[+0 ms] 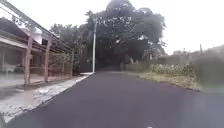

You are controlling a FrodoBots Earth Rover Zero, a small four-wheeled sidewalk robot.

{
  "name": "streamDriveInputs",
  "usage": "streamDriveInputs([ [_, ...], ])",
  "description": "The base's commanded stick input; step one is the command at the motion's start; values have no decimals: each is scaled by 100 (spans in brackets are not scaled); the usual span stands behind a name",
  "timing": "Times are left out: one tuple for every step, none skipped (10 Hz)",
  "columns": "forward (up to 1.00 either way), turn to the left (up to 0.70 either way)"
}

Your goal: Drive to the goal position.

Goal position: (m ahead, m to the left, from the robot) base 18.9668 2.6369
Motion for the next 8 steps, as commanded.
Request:
streamDriveInputs([
  [50,0],
  [50,0],
  [50,0],
  [50,0],
  [50,0],
  [50,0],
  [50,0],
  [50,0],
])
